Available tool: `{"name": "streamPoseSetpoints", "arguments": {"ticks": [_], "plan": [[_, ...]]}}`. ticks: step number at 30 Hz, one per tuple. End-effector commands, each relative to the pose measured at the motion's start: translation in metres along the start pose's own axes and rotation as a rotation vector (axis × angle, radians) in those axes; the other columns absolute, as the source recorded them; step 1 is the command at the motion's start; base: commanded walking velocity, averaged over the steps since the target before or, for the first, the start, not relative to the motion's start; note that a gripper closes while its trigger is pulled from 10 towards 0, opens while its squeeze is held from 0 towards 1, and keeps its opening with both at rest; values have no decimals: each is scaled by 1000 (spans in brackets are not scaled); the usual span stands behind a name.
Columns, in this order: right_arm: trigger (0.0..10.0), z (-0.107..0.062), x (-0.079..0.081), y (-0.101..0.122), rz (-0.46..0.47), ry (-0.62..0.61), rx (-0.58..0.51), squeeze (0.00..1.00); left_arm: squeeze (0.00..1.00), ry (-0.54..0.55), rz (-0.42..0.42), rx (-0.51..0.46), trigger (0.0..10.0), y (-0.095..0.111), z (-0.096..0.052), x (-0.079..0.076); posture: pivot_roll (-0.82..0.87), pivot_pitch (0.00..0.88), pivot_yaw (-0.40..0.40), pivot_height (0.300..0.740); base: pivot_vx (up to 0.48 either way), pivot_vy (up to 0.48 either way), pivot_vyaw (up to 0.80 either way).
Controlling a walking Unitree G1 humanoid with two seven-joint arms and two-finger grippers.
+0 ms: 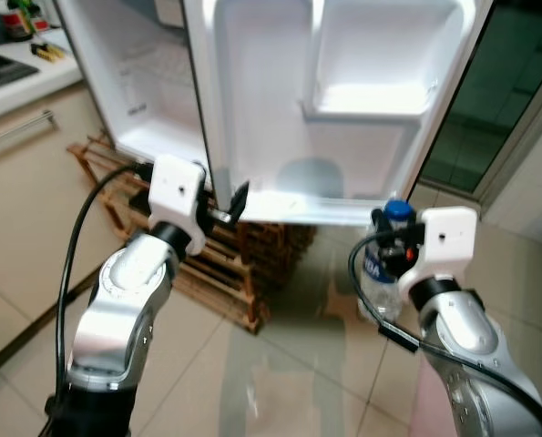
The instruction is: Restocking fridge
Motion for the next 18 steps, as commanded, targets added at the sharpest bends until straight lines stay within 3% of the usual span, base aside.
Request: {"name": "streamPoseSetpoints", "arguments": {"ticks": [1, 5, 12, 18], "plan": [[10000, 2, 2, 7, 0, 9, -32, 0, 0, 0, 14, 4, 10000, -1, -1, 2, -54, 0, 28, 740, 330, 0, 0], [10000, 2, 3, 7, 20, 14, -29, 0, 0, -7, 18, 1, 10000, -1, -1, 1, -56, 0, 28, 740, 330, 0, -600], [10000, 1, 8, 12, 24, 42, -54, 0, 0, -14, 19, 0, 10000, -1, -2, 0, -55, 0, 27, 740, 330, 0, 0], [10000, -3, 15, 17, 58, 90, -85, 0, 0, -31, 27, 0, 10000, -3, -6, -4, -52, 2, 26, 740, 0, 0, 0]]}}
Point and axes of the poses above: a point about 5 cm out from each wrist's last joint towards the gripper, its own z axis pointing out of the wrist towards the gripper, its own y axis along the axis of the wrist's last joint, x = y × z, the point moved 4 cm from there along z, pointing out of the wrist towards the gripper, and after that the axes turned 12 degrees about z, right-handed, at the moved point
